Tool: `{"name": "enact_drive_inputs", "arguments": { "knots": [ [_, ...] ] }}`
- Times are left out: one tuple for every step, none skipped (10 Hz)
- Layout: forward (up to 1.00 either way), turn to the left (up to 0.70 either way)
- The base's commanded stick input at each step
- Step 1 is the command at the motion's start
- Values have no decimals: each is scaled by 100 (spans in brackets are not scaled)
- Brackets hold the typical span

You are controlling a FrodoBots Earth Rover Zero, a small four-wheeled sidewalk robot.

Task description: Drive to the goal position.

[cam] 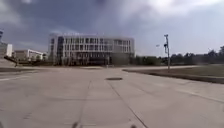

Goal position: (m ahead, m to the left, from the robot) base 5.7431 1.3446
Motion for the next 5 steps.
{"name": "enact_drive_inputs", "arguments": {
  "knots": [
    [70, -1],
    [70, 14],
    [70, 33],
    [70, 15],
    [70, -1]
  ]
}}
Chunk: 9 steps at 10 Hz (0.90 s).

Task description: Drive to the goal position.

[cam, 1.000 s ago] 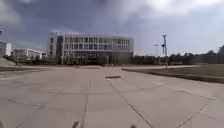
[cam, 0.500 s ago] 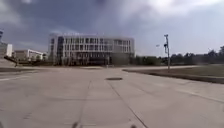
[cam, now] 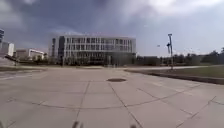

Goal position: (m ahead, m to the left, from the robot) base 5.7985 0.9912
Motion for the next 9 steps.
{"name": "enact_drive_inputs", "arguments": {
  "knots": [
    [70, -1],
    [70, -1],
    [70, -1],
    [70, -1],
    [70, -1],
    [70, -1],
    [70, -1],
    [70, -1],
    [70, -1]
  ]
}}
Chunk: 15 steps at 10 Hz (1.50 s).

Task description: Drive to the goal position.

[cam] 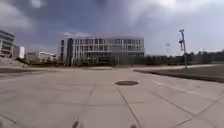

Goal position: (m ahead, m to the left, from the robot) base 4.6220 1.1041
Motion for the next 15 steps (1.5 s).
{"name": "enact_drive_inputs", "arguments": {
  "knots": [
    [70, 25],
    [70, 31],
    [70, 8],
    [70, -1],
    [70, -1],
    [70, -1],
    [70, -1],
    [70, -1],
    [70, -1],
    [70, -1],
    [70, -1],
    [70, -1],
    [70, -1],
    [70, -1],
    [70, -1]
  ]
}}
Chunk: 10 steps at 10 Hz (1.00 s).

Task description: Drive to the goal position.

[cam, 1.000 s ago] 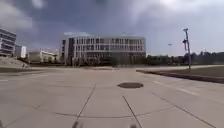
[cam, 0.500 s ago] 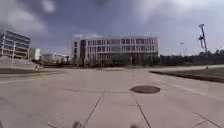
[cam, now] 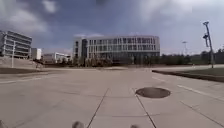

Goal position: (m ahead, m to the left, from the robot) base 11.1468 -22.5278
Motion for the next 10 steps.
{"name": "enact_drive_inputs", "arguments": {
  "knots": [
    [70, -1],
    [70, -1],
    [70, -1],
    [70, -1],
    [70, -1],
    [70, -1],
    [70, -1],
    [70, -1],
    [70, -1],
    [70, -1]
  ]
}}
